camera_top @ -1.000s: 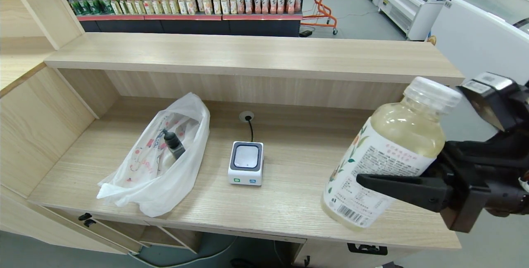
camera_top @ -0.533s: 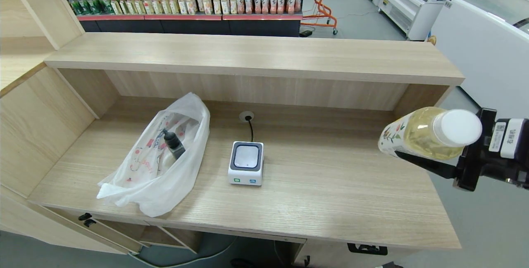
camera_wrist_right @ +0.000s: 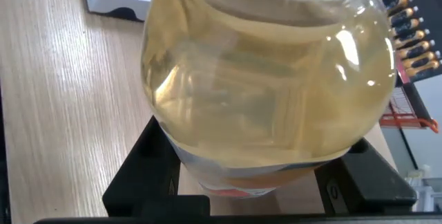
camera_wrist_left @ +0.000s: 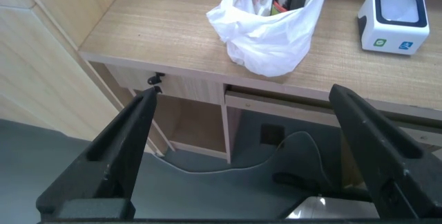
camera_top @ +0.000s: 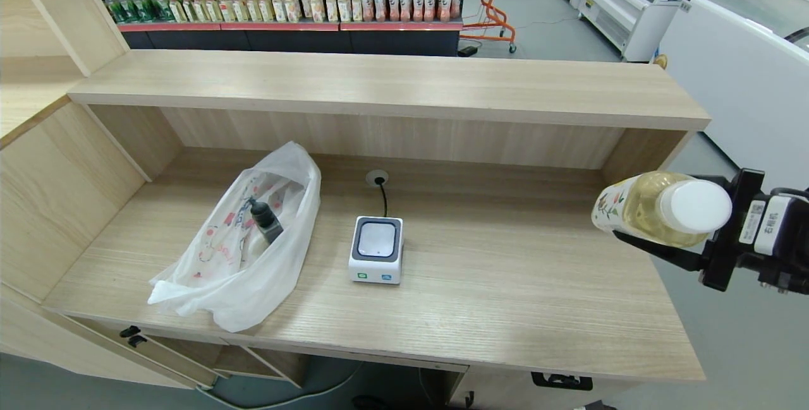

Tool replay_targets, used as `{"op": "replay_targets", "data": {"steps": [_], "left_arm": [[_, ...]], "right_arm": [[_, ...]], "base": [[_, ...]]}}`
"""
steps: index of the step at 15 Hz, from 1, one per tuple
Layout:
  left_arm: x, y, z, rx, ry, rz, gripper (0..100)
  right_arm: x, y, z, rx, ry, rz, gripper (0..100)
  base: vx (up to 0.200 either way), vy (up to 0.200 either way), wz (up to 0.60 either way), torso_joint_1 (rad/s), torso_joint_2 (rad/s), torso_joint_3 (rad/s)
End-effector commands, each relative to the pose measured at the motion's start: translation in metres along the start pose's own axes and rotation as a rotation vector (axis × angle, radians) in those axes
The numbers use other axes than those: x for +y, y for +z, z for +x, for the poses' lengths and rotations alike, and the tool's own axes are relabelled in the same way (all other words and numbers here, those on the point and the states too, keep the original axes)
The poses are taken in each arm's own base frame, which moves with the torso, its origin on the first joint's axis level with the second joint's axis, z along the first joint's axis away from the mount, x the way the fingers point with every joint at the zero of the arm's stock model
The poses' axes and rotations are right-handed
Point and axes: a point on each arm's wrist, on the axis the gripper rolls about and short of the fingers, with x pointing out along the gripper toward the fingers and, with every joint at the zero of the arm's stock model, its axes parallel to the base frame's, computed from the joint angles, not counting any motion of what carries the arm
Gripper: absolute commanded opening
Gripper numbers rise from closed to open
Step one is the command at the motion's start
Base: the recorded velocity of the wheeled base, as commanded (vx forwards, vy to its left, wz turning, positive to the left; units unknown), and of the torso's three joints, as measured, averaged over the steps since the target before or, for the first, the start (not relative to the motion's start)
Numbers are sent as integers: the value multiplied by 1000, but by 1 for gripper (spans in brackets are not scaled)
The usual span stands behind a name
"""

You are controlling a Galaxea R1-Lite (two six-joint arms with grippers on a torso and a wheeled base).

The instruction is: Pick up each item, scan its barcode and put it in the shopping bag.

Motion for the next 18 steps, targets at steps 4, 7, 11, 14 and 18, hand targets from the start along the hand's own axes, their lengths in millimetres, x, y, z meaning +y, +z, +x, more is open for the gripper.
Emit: {"op": "replay_targets", "data": {"steps": [4, 7, 11, 14, 18], "left_arm": [[0, 0, 0, 0, 1, 0, 100], [0, 0, 0, 0, 1, 0, 100], [0, 0, 0, 0, 1, 0, 100], [0, 0, 0, 0, 1, 0, 100], [0, 0, 0, 0, 1, 0, 100]], "right_arm": [[6, 7, 6, -76, 50, 25, 0], [7, 6, 7, -80, 59, 41, 0], [10, 1, 12, -83, 80, 58, 0], [11, -2, 14, -87, 90, 64, 0], [13, -7, 19, -79, 104, 79, 0]], "base": [[0, 100, 0, 1, 2, 0], [0, 200, 0, 2, 1, 2], [0, 200, 0, -2, 4, 2], [0, 200, 0, 1, 4, 4], [0, 150, 0, 3, 2, -1]]}}
